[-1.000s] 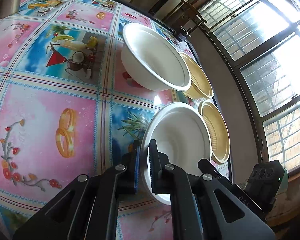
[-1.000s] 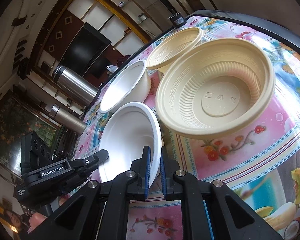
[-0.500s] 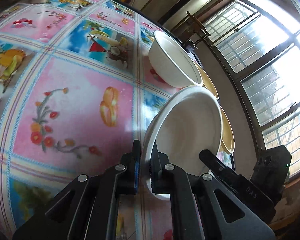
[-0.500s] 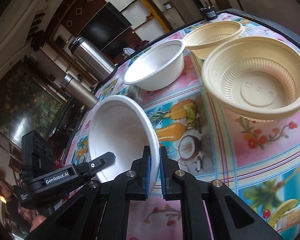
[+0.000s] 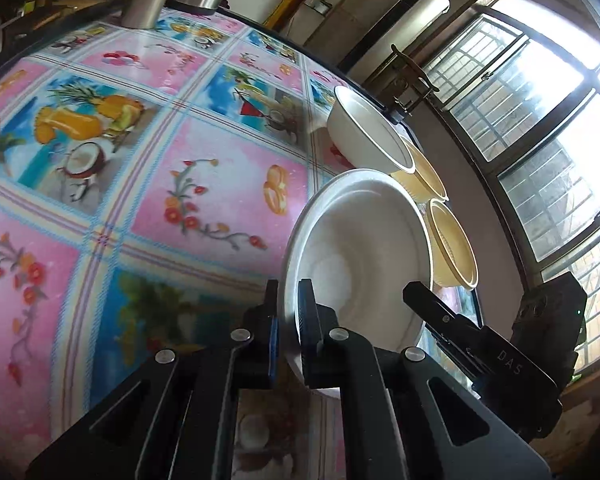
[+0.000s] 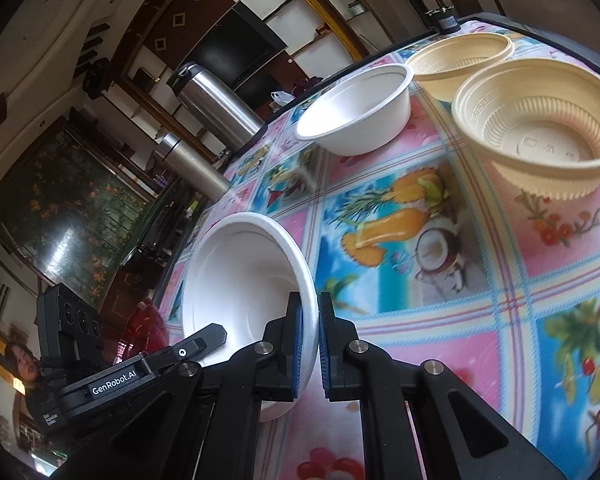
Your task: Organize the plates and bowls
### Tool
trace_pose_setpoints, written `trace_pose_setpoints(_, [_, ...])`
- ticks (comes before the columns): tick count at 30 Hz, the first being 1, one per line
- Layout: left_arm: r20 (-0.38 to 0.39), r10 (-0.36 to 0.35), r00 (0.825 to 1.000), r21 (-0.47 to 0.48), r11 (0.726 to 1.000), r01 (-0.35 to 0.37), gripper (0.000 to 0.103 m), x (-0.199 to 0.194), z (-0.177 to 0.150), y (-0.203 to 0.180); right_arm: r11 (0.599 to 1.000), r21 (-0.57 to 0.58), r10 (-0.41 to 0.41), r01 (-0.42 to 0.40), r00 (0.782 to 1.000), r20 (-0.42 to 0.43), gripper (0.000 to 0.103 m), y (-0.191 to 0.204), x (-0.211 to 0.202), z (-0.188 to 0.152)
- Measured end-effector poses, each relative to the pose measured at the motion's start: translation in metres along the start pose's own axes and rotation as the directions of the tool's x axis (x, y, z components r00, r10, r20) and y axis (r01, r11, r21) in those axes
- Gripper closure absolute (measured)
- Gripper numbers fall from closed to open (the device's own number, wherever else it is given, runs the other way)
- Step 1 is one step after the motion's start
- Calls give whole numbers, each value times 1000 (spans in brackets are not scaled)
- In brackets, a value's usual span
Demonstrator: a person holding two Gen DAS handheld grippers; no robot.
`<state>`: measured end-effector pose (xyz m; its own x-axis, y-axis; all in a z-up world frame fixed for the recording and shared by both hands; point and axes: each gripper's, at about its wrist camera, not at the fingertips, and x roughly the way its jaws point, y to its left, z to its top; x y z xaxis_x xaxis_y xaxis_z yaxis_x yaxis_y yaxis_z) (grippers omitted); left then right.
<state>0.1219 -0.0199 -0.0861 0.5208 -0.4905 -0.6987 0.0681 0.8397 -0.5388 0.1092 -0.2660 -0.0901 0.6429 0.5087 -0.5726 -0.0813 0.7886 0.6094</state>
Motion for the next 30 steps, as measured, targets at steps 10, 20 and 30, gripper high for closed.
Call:
trace_pose_setpoints(10, [44,88,995,54,994,-90,96,-39,-31,9,995,60,85,-84,996,-23,95,14,-4,-40])
trace_pose_setpoints(20, [128,112,986,80,989,-122,96,-100,-61,29,986,19,168,-167,985,-36,95,59,-20,-77])
trace_pose_setpoints(30, [175,133,976,-29,991,-130,95,-166,-72,87,966,-65,240,-252,958,-156,95,140,4,-102])
